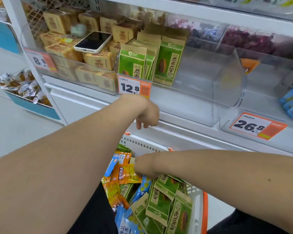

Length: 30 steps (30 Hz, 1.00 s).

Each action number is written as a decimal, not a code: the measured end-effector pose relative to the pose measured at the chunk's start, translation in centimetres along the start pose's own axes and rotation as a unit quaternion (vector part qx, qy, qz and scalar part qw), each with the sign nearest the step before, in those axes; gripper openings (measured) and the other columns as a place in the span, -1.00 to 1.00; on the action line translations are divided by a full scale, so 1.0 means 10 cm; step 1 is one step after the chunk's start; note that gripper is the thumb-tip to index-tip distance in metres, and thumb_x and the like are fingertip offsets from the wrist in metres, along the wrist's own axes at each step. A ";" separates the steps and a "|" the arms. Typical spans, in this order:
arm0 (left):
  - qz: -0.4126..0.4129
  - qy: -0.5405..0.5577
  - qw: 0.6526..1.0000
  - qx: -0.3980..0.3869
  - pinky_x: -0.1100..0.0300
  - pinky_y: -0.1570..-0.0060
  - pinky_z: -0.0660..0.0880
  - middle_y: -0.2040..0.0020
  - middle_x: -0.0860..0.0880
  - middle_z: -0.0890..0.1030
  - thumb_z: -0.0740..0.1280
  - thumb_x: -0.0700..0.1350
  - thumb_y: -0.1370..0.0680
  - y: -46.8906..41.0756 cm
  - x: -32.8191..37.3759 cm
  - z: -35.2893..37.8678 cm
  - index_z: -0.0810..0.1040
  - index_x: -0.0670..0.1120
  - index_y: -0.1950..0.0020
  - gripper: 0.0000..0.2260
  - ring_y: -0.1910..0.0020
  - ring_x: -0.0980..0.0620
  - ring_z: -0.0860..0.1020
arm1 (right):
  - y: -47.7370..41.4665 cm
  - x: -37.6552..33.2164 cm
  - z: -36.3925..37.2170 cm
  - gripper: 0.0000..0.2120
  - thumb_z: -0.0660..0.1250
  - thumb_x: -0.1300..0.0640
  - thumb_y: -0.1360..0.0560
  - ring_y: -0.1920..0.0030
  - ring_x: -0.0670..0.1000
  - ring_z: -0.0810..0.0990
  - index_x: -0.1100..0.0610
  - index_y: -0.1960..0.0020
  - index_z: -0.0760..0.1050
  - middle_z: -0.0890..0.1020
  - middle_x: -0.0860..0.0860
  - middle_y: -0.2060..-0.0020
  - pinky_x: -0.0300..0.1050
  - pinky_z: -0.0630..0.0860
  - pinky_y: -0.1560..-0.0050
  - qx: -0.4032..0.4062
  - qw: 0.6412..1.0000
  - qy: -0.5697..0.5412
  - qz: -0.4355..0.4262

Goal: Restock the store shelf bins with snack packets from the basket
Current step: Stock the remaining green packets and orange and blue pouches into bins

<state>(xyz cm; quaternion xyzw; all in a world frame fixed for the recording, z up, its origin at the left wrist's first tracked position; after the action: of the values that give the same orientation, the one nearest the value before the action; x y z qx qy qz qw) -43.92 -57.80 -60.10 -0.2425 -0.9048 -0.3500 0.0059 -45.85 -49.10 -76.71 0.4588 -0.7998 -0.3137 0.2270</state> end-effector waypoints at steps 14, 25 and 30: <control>-0.102 -0.056 0.990 -0.073 0.14 0.16 0.65 -0.26 -0.01 0.69 0.54 -0.06 -0.56 0.34 -0.30 -0.02 0.36 -0.03 -0.60 -0.34 -0.13 0.05 0.71 | 0.66 0.43 -0.60 -0.78 0.32 0.21 -0.53 0.07 0.19 0.60 0.27 -0.14 0.50 0.64 0.19 0.06 0.03 0.53 0.16 0.142 0.960 -0.202 0.134; -0.127 0.119 0.984 0.047 -0.23 -0.09 0.66 -0.21 -0.15 0.61 0.35 -0.10 -0.68 0.64 -0.53 -0.12 0.59 -0.14 -0.29 -0.78 0.01 -0.14 0.74 | 1.43 0.50 -0.89 -0.94 0.12 0.20 -0.65 0.11 0.19 0.72 0.18 -0.07 0.33 0.59 0.23 0.01 0.24 0.68 0.14 0.299 0.818 -0.466 0.158; -0.031 0.305 0.939 0.159 0.08 0.11 0.68 0.12 -0.09 0.73 0.60 -0.11 -0.49 0.72 -0.36 -0.24 0.66 -0.08 0.01 -0.83 0.14 -0.04 0.70 | 1.61 0.52 -1.02 -0.79 0.18 0.08 -0.66 -0.12 0.13 0.56 0.07 -0.27 0.40 0.61 0.10 -0.13 0.00 0.49 -0.07 0.384 0.785 -0.449 0.187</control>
<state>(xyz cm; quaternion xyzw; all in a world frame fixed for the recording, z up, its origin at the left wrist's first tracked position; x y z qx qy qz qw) -37.95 -56.28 -54.41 -0.0922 -0.9104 -0.2590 0.3090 -51.18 -50.52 -57.74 0.1571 -0.9359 -0.1028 -0.2980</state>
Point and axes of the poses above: each hand's wrist, its own y-axis away from the middle knuckle, its own z-axis out of the palm, x = y × z, the point moved 5 cm from there along -y, towards the middle knuckle
